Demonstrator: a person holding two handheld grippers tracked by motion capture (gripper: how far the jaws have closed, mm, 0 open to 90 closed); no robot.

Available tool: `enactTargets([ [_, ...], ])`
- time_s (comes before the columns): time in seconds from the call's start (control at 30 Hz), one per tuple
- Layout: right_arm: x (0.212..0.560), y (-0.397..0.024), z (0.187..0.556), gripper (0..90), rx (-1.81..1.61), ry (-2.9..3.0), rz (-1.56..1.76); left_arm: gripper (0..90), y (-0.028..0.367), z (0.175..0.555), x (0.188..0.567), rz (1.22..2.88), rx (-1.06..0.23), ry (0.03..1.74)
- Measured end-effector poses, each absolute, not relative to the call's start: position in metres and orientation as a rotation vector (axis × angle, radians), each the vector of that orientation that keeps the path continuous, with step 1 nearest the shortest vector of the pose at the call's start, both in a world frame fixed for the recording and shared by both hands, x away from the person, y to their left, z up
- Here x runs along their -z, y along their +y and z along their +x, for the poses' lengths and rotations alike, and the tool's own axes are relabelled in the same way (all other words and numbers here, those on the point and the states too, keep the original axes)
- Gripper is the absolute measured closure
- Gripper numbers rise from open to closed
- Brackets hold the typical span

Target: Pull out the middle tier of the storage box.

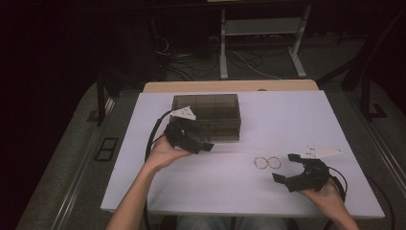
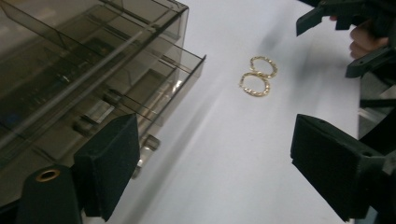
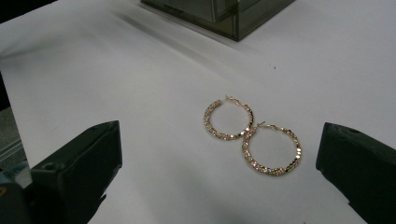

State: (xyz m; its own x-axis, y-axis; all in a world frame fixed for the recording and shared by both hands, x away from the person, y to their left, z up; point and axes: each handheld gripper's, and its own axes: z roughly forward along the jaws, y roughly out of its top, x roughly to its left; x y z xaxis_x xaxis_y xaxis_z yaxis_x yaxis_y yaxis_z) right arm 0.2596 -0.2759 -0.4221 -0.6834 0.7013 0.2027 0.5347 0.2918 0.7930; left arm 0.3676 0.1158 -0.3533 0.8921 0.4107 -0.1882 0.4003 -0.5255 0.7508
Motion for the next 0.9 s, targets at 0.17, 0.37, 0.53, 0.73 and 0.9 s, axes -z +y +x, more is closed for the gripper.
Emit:
enactTargets([
  [0.17, 0.423, -0.276, 0.26, 0.0, -1.33, 2.371, 1.138, 19.8, 0.117, 0.373, 0.356, 2.183, -0.052, 0.553],
  [0.37, 0.423, -0.277, 0.26, 0.0, -1.325, 2.368, 1.138, 24.7, 0.116, 0.376, 0.363, 2.184, -0.063, 0.521],
  [0.53, 0.423, -0.277, 0.26, 0.0, -1.323, 2.372, 1.136, 31.1, 0.113, 0.377, 0.365, 2.185, -0.084, 0.467],
  [0.73, 0.424, -0.277, 0.261, 0.0, -1.319, 2.372, 1.137, 32.2, 0.111, 0.381, 0.373, 2.219, -0.128, 0.459],
  [0.9, 0.424, -0.277, 0.261, 0.0, -1.318, 2.376, 1.133, 37.6, 0.113, 0.385, 0.378, 2.234, -0.15, 0.45],
])
